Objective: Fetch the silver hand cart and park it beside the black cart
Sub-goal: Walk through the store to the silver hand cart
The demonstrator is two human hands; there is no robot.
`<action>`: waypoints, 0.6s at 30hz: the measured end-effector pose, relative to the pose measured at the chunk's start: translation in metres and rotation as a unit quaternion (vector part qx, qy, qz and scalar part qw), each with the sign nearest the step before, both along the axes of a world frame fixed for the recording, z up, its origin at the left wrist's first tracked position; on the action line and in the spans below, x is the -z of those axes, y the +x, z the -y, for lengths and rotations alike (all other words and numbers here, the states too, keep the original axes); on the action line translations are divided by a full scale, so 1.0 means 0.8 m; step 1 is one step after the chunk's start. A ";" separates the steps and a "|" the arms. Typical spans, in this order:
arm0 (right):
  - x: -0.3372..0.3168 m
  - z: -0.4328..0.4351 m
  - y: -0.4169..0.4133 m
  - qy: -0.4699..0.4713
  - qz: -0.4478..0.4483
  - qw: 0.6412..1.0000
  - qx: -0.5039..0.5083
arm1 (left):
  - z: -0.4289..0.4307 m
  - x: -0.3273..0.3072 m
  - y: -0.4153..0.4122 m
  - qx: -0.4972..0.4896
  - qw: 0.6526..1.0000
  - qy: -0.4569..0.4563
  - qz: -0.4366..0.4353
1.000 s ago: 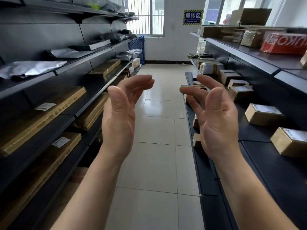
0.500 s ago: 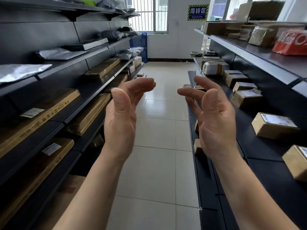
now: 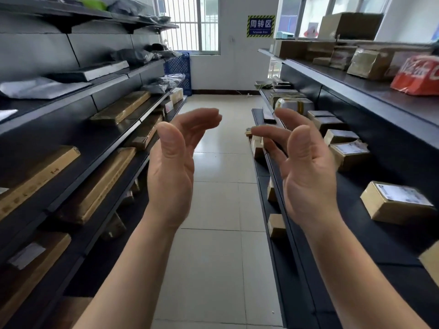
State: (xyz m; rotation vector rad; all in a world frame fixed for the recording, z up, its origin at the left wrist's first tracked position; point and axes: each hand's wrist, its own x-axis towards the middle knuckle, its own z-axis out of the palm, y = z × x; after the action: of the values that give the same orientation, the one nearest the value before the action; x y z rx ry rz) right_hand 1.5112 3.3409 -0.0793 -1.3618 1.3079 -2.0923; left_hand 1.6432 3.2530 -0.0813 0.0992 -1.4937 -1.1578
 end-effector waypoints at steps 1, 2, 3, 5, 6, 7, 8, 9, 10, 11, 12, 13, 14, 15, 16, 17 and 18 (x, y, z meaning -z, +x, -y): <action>-0.003 0.013 -0.003 -0.001 -0.004 1.000 0.003 | 0.015 -0.003 -0.004 0.001 1.000 -0.002 -0.002; -0.004 0.027 -0.007 -0.001 -0.007 1.000 0.006 | 0.031 -0.005 -0.008 0.001 1.000 -0.004 -0.004; -0.006 0.041 -0.010 -0.001 -0.011 1.000 0.009 | 0.046 -0.007 -0.012 0.001 1.000 -0.007 -0.005; -0.007 0.067 -0.016 0.000 -0.015 1.000 0.012 | 0.073 -0.010 -0.018 0.006 1.000 -0.007 -0.008; -0.006 0.082 -0.019 0.000 -0.016 1.000 0.015 | 0.089 -0.010 -0.022 0.009 1.000 -0.007 -0.009; -0.006 0.093 -0.021 -0.001 -0.016 1.000 0.017 | 0.100 -0.010 -0.024 0.013 1.000 -0.006 -0.010; -0.006 0.102 -0.023 -0.003 -0.015 1.000 0.019 | 0.109 -0.009 -0.026 0.016 1.000 -0.005 -0.012; -0.005 0.113 -0.024 -0.004 -0.014 1.000 0.020 | 0.120 -0.008 -0.028 0.018 1.000 -0.003 -0.012; -0.003 0.123 -0.026 -0.005 -0.014 1.000 0.021 | 0.130 -0.006 -0.031 0.019 1.000 -0.002 -0.011; -0.002 0.132 -0.027 -0.004 -0.014 1.000 0.021 | 0.139 -0.005 -0.033 0.021 1.000 0.000 -0.009; 0.000 0.140 -0.029 -0.002 -0.015 1.000 0.021 | 0.148 -0.003 -0.036 0.024 1.000 0.003 -0.008; 0.002 0.148 -0.031 0.001 -0.016 1.000 0.023 | 0.157 -0.002 -0.038 0.027 1.000 0.007 -0.007; 0.003 0.156 -0.034 0.002 -0.017 1.000 0.025 | 0.165 -0.001 -0.042 0.030 0.999 0.008 -0.008; 0.004 0.162 -0.038 0.002 -0.017 0.999 0.026 | 0.172 -0.001 -0.045 0.033 0.999 0.009 -0.010; 0.004 0.167 -0.041 0.003 -0.017 0.999 0.027 | 0.178 0.000 -0.048 0.035 0.999 0.010 -0.010; 0.004 0.175 -0.046 0.003 -0.016 0.999 0.029 | 0.186 0.001 -0.053 0.036 0.999 0.010 -0.008; 0.004 0.182 -0.051 0.003 -0.015 0.999 0.029 | 0.193 0.001 -0.057 0.036 0.999 0.010 -0.006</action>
State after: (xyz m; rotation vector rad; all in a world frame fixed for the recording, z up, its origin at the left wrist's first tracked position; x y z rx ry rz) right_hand 1.4706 3.1955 -0.0827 -1.3743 1.3806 -2.1125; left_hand 1.5975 3.0987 -0.0824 0.0530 -1.4849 -1.2289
